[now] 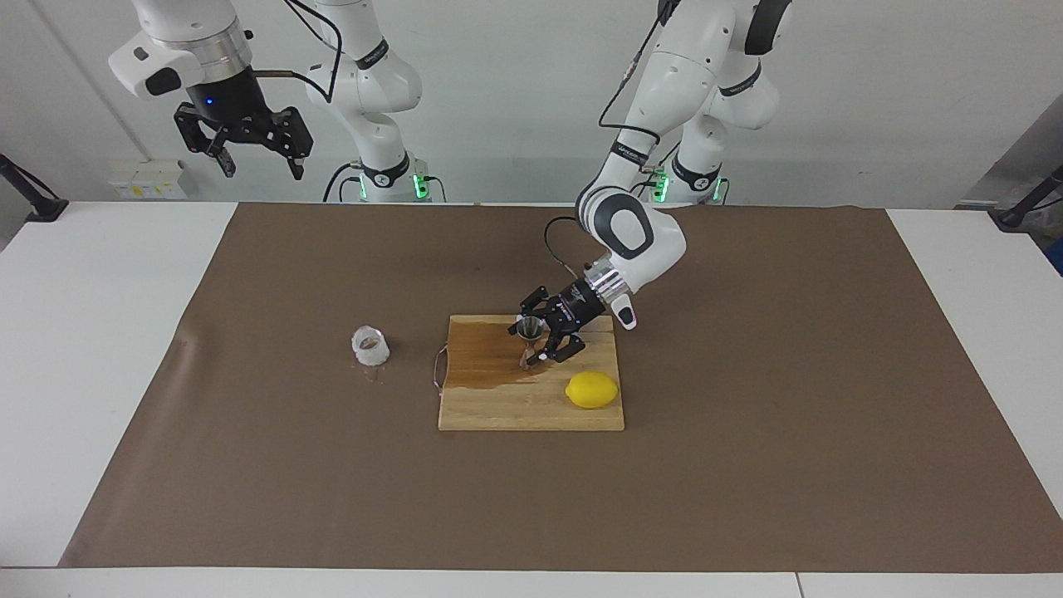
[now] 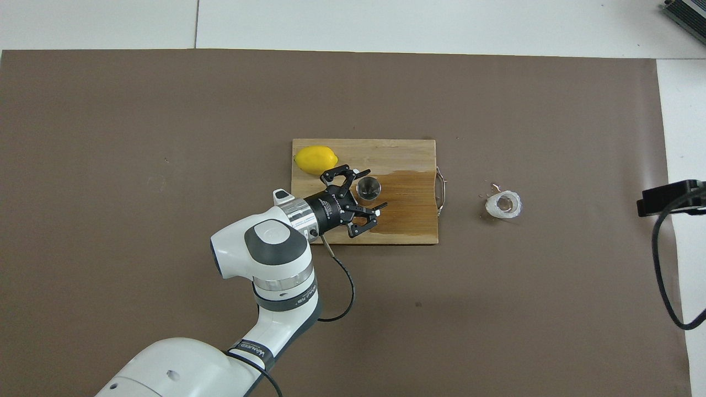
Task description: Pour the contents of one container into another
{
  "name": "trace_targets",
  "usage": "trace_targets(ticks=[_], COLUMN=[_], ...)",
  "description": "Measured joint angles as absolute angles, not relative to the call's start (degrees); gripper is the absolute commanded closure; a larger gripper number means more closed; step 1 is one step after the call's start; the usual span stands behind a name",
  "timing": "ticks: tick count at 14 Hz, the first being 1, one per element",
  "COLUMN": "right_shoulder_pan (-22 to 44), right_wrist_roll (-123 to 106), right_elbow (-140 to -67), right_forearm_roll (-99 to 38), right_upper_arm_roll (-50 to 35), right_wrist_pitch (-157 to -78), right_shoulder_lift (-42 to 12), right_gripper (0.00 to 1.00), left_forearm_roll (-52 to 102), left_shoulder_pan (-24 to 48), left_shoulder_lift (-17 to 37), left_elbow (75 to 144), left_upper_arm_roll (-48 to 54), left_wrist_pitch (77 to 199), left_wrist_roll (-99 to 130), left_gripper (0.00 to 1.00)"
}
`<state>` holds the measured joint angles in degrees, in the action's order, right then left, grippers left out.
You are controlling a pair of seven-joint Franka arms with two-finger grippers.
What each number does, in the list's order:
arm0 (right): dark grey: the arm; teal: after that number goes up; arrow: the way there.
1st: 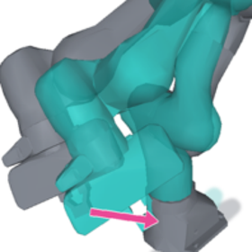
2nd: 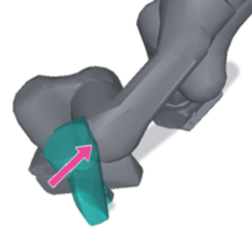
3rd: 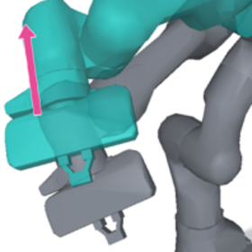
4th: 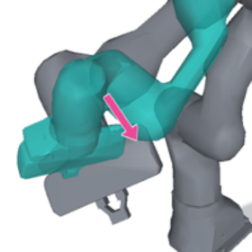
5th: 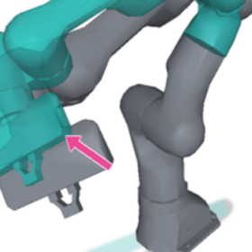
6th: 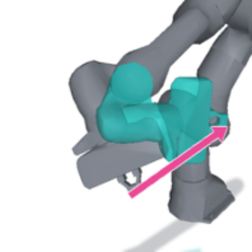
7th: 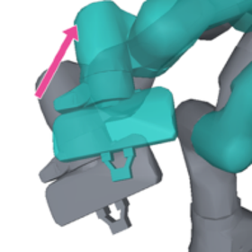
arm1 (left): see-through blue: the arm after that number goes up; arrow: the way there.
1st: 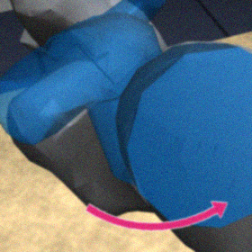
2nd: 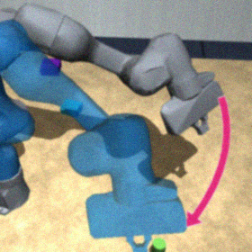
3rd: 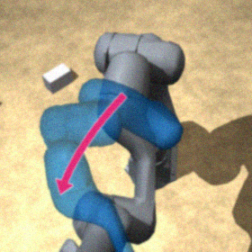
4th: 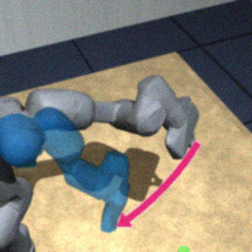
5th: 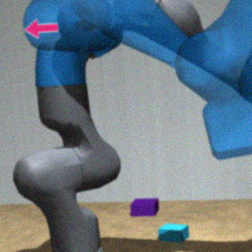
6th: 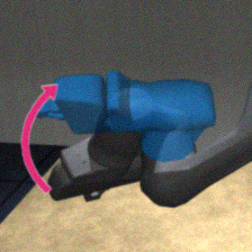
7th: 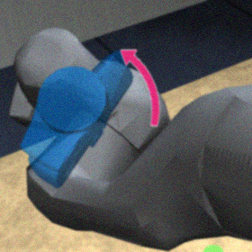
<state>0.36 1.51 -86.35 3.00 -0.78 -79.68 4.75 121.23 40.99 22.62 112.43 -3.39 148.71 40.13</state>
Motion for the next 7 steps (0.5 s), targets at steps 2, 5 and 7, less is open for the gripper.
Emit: trace_targets(ticks=[2,5,7], right_shoulder_pan=[0.4,0.4,0.4], right_wrist_roll=[1.5,1.5,1.5], right_elbow=[-86.3,-86.3,-86.3], right_forearm_roll=[3.0,3.0,3.0], right_upper_arm_roll=[-0.8,-0.8,-0.8], right_wrist_pitch=[-79.7,-79.7,-79.7], right_shoulder_lift=[4.7,4.8,4.8], right_gripper=[0.0,0.0,0.0], left_forearm_roll=[118.4,112.1,106.0], left_shoulder_pan=[41.0,41.0,41.0], left_shoulder_lift=[22.6,22.6,22.5], left_elbow=[112.3,112.6,113.5], left_upper_arm_roll=[-3.6,-3.6,-3.6], left_wrist_pitch=[148.8,149.0,149.1], left_wrist_roll=[40.1,40.1,40.2], left_gripper=[0.0,0.0,0.0])
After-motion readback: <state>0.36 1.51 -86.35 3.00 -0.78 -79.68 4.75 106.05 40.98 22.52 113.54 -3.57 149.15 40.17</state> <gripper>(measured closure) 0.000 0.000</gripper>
